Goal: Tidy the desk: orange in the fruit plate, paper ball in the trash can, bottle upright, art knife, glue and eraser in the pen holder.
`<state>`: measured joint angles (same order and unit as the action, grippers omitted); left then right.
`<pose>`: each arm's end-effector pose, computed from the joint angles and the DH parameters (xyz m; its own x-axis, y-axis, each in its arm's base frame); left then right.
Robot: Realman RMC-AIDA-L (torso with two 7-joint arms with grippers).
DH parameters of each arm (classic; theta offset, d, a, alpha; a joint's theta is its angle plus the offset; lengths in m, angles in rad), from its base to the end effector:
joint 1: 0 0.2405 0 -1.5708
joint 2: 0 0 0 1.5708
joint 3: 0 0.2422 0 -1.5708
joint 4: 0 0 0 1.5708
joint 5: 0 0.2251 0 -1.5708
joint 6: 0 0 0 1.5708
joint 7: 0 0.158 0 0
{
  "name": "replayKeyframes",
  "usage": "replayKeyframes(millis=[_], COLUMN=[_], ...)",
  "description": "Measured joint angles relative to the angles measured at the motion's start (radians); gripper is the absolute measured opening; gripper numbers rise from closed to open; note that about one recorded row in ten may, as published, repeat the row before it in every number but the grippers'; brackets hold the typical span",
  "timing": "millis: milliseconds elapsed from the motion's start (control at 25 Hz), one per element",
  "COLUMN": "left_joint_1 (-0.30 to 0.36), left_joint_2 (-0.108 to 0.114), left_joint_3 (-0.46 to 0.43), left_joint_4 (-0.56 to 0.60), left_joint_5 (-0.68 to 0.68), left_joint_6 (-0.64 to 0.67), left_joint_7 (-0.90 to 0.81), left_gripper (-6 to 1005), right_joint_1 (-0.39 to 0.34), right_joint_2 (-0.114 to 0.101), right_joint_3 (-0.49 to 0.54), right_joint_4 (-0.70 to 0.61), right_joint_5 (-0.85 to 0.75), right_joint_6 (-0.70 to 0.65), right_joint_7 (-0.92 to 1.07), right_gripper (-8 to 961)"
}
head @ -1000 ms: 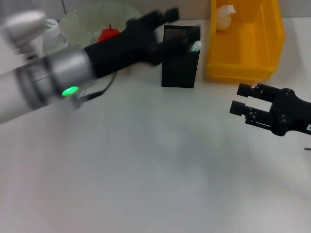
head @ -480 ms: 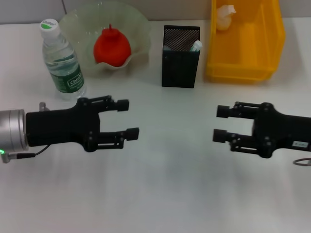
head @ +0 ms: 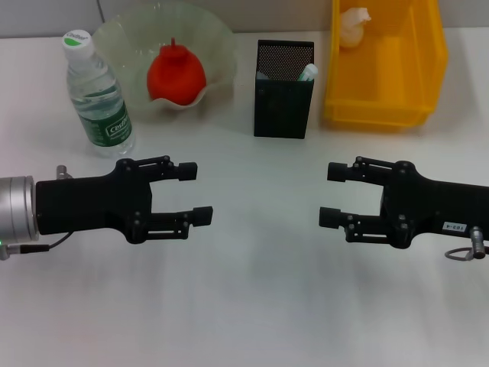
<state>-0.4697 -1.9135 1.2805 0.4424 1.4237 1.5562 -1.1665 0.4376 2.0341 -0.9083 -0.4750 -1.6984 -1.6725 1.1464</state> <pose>-0.2614 0.3100 -0.0158 0.7997 0.2557 0.5433 0.3294 -0.9433 -0.0410 0.2573 0.2940 -0.0221 0.7282 -0.2507 -0.6379 -0.3574 -0.9331 -0.0413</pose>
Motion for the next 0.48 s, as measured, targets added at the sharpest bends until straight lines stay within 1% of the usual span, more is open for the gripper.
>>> replayKeyframes(millis=[120, 480], left_joint_1=[0.002, 0.003], left_joint_2=[0.0, 0.001], left_joint_3=[0.0, 0.0], left_joint_4=[0.0, -0.001], left_joint_5=[0.001, 0.002], left_joint_6=[0.001, 0.002], left_joint_7=[0.0, 0.0], left_gripper=[786, 786], right_joint_1=[-0.001, -0.001], right_joint_2=[0.002, 0.003], right_joint_3=[0.007, 0.008], right_joint_4=[-0.001, -0.002], right_joint_5=[-0.002, 0.003], right_joint_6=[0.0, -0.001], right_joint_7=[0.0, -0.003], right_gripper=[771, 770])
